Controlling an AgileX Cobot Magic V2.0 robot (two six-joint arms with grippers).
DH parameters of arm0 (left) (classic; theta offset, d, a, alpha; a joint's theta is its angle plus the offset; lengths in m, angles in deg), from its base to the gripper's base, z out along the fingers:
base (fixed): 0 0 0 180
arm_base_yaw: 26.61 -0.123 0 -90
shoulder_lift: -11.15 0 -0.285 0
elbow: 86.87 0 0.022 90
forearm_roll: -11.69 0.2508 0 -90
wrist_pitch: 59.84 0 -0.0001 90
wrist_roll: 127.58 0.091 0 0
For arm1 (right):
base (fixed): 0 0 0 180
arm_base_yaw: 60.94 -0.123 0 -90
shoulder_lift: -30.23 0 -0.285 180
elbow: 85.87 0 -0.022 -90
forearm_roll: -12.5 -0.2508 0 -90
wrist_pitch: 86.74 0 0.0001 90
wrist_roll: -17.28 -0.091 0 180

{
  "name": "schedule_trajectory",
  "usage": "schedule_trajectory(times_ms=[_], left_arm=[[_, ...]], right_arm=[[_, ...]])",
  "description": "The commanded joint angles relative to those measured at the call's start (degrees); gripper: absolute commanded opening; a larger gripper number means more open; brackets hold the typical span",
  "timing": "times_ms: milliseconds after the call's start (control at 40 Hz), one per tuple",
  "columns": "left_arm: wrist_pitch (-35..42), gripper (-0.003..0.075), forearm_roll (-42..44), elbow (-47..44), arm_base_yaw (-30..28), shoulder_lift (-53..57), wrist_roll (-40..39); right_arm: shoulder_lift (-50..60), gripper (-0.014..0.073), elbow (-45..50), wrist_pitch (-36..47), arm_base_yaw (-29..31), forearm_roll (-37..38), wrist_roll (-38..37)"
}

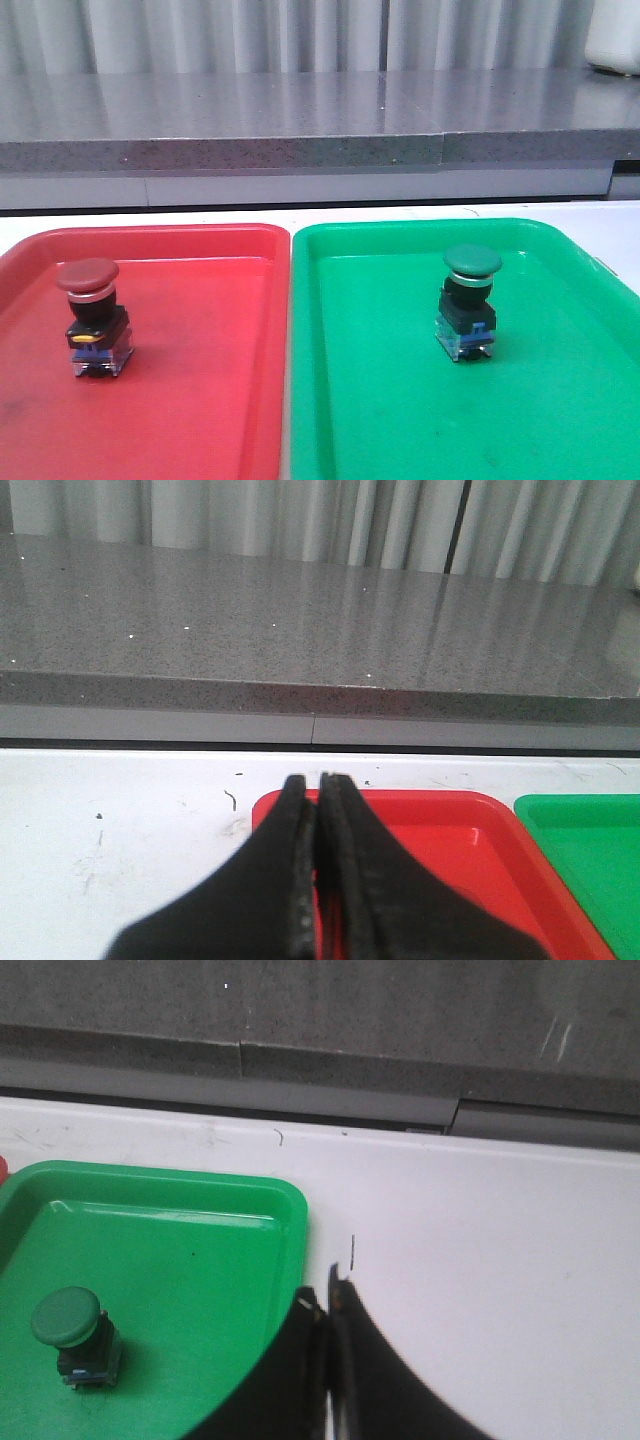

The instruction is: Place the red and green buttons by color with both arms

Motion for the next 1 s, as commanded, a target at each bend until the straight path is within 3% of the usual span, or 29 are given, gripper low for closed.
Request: schedule_trajectory(times_ms=[0,275,975], left_arm=[[4.5,-0.0020,-0.3,1.5,0.1,-0.8,0.1],[4.5,-0.0020,-0.3,1.5,0.1,-0.8,0.1],[4.5,-0.0020,-0.3,1.5,0.1,-0.8,0.1]], right_arm=[[7.0,-0.0124,2.8,6.2,0.3,1.9,0.0],[20.1,-0.0124,7.0,5.7,0.3,1.9,0.0],[20.2,-0.0124,7.0,5.6,0.3,1.9,0.0]])
